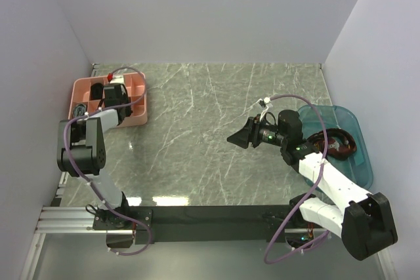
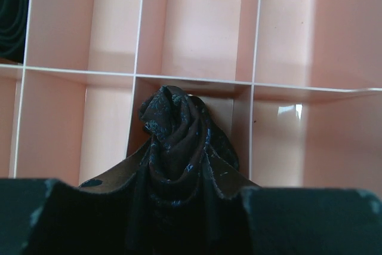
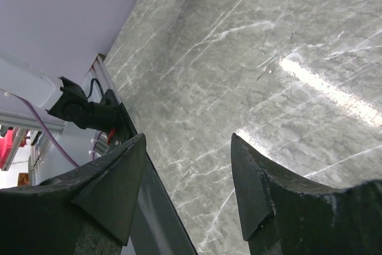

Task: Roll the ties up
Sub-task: Place the rolled tie into the container

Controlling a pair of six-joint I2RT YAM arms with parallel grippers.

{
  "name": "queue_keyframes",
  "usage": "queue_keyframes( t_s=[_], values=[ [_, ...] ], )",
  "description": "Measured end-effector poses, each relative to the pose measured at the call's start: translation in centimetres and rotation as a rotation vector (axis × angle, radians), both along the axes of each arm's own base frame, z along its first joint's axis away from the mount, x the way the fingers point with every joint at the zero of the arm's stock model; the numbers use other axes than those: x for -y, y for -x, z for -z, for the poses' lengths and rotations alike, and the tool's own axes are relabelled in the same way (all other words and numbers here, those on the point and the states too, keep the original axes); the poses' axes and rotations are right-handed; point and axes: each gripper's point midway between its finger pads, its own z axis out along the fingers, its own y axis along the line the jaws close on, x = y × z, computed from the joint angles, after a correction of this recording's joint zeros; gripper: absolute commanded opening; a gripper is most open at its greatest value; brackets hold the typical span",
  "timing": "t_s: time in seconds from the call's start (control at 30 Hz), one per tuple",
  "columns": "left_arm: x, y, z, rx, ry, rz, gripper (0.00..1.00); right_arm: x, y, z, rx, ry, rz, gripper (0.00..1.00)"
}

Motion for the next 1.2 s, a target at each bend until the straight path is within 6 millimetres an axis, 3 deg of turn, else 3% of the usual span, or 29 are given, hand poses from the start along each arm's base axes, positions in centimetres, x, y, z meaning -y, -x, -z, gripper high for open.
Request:
queue_keyframes(
  t_s=[0.07, 0.23, 0.5, 0.9, 0.97, 1.2],
  values=[
    [0.0, -0.1, -0.1, -0.015, 0.003, 0.006, 0.21, 0.0, 0.0, 0.0, 0.0, -0.001, -0.003, 0.65],
    [0.0, -0.1, -0.2, -0.026, -0.001, 0.011, 0.45, 0.1, 0.2, 0.5, -0.008, -0.001, -0.006, 0.65],
    [0.3, 0.2, -2.4, 0.004, 0.006, 0.016, 0.68, 0.1, 0.3, 0.5, -0.007, -0.002, -0.009, 0.65],
    [0.1, 1.5, -4.3, 0.008, 0.025, -0.042, 0.74, 0.0, 0.3, 0.5, -0.006, -0.002, -0.012, 0.65],
    [0.1, 2.0, -4.3, -0.003, 0.039, -0.058, 0.67, 0.0, 0.3, 0.5, -0.007, -0.003, -0.012, 0.65],
    [0.2, 2.2, -6.5, 0.054, 0.085, -0.101, 0.65, 0.0, 0.3, 0.5, -0.006, -0.003, -0.013, 0.65]
  ],
)
